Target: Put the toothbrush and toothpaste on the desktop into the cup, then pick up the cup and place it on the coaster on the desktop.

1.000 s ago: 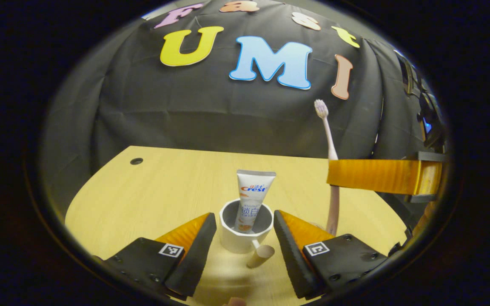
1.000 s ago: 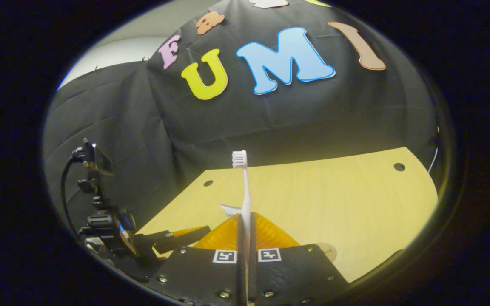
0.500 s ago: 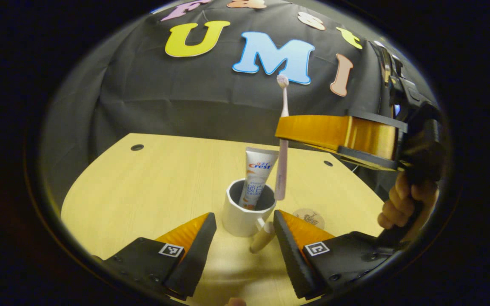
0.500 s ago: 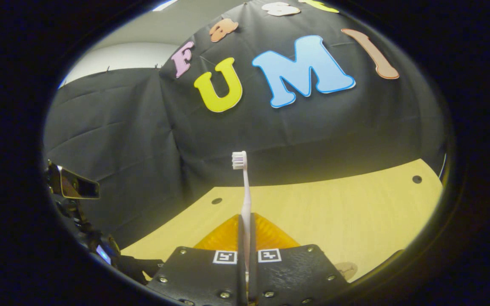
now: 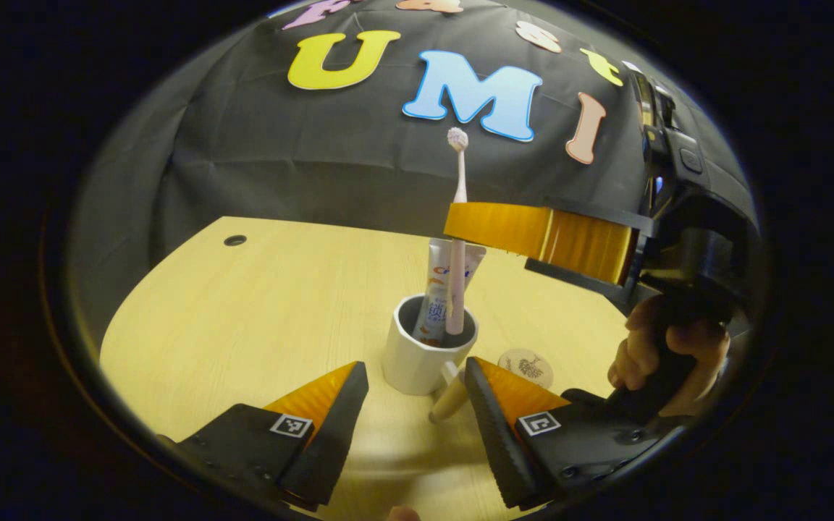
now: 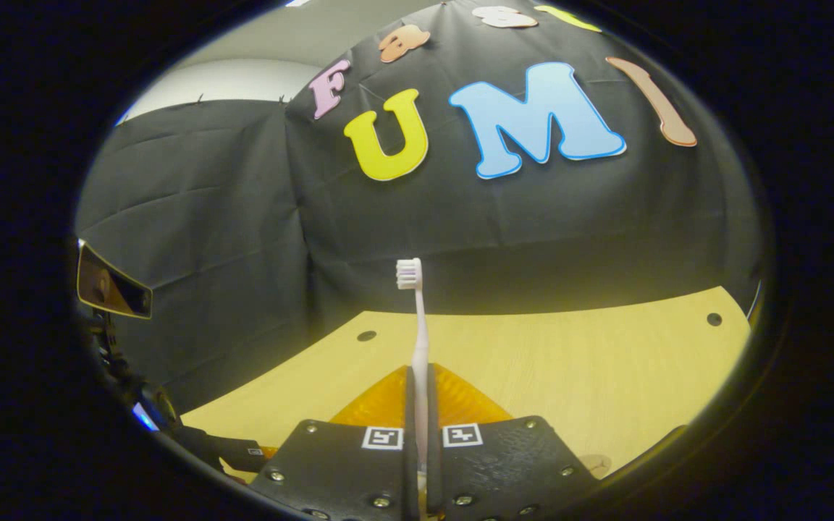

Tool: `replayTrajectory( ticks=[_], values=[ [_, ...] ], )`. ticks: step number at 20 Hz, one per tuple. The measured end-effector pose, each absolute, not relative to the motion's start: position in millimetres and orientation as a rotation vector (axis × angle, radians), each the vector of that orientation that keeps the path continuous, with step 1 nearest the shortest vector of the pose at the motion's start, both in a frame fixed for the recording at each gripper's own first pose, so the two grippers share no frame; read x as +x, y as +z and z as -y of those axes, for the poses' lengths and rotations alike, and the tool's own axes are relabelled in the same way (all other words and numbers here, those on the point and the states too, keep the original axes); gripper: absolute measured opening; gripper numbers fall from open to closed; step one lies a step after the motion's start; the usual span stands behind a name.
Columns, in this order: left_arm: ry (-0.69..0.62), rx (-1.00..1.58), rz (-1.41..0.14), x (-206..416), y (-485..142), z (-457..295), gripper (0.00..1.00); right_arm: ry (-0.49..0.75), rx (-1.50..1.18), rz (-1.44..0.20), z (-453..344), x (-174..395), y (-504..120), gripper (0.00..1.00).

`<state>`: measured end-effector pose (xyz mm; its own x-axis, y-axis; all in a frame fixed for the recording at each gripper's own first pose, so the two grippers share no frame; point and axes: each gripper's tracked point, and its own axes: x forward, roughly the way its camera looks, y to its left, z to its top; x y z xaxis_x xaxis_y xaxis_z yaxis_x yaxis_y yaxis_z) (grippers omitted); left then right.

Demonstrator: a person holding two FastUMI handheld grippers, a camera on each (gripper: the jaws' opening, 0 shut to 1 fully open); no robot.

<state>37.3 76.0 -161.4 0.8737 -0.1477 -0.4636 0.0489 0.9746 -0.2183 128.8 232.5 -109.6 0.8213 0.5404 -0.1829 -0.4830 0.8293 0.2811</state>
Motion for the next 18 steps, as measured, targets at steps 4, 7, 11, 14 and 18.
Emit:
replayTrajectory(
  ticks=[4,7,11,14,18],
  values=[
    [-0.107,-0.206,-0.497,37.4,-162.4,-76.1,0.87,0.549,0.234,-0.262,-229.0,127.9,-106.1,0.14],
    [-0.107,-0.206,-0.498,36.9,-162.1,-74.8,0.87,0.552,0.235,-0.277,-229.1,127.9,-109.5,0.27],
    [-0.105,-0.207,-0.498,40.1,-161.5,-71.1,0.88,0.546,0.222,-0.287,-225.1,125.0,-109.5,0.67],
    [-0.104,-0.200,-0.500,39.3,-162.0,-69.1,0.88,0.542,0.216,-0.259,-219.7,125.2,-99.9,0.68],
    [-0.110,-0.199,-0.507,39.0,-162.7,-63.3,0.88,0.523,0.227,-0.241,-205.7,124.2,-86.4,0.68]
  ],
)
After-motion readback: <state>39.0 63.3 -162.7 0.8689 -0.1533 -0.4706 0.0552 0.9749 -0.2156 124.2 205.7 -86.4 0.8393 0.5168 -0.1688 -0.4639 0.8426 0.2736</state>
